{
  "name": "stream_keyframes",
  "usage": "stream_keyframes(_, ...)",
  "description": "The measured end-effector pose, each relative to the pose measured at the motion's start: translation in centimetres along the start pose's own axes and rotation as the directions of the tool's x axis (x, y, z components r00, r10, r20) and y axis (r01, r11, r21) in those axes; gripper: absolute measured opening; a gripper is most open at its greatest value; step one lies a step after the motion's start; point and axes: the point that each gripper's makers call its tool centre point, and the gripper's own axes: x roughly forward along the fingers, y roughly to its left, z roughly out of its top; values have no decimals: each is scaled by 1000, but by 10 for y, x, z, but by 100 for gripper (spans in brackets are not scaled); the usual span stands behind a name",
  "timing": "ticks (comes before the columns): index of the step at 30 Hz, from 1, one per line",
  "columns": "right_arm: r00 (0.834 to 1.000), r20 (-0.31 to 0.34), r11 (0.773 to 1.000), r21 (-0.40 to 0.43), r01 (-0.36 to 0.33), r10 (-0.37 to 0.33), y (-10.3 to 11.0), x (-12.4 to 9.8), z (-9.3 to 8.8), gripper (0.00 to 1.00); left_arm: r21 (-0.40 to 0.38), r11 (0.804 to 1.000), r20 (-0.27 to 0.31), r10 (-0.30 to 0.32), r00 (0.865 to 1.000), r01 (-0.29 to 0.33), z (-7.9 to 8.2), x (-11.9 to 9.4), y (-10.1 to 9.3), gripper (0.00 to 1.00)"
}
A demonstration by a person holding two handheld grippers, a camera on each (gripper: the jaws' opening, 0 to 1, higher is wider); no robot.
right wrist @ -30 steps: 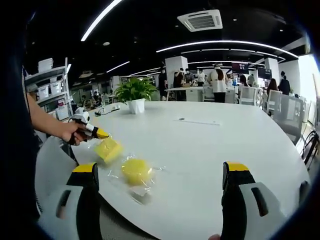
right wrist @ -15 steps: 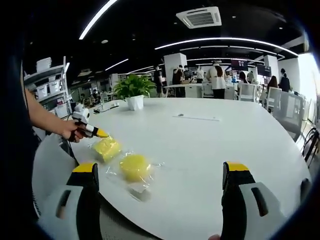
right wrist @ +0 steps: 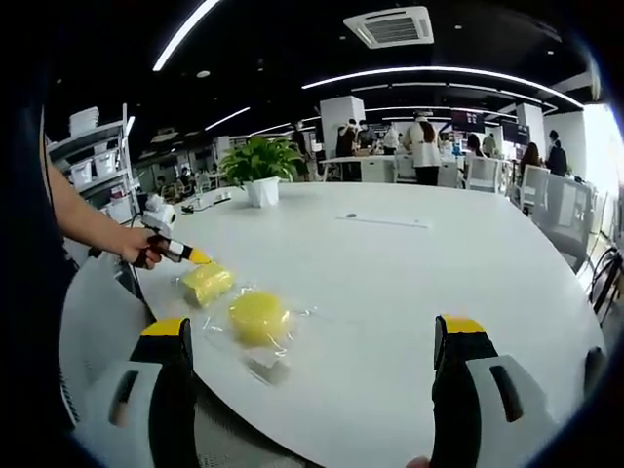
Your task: Compare the silicone blocks by pressing each to a similar depth, holding the contact briefly, and releasing to observe deformation and rebound differences across the visible hardness samples.
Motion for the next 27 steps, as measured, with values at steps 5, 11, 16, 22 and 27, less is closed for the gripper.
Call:
stream_keyframes(5,1000,-8,1000,4,-2,2,0,0,-3,97,11,1000,-3,-2,1000,2,0,2,3,0)
stream_keyframes(11,1000,-20,1000,5,-5,5,2,1,-6,97,24,1000,-1,7,1000,-7,-1,3,6,0)
stream_keyframes(16,1000,-22,1000,6,-9,9,3,2,-6,97,27,999,16,32,999,-32,1,1,11,7)
stream_keyframes(22,1000,-21,1000,-7,-8,8,4,3,-7,97,2,999,56,32,998,-33,9,-5,13,23)
stream_keyframes(27,999,-31,1000,-9,-11,11,5,5,-9,97,14,999,69,44,997,-45,11,-11,19,42)
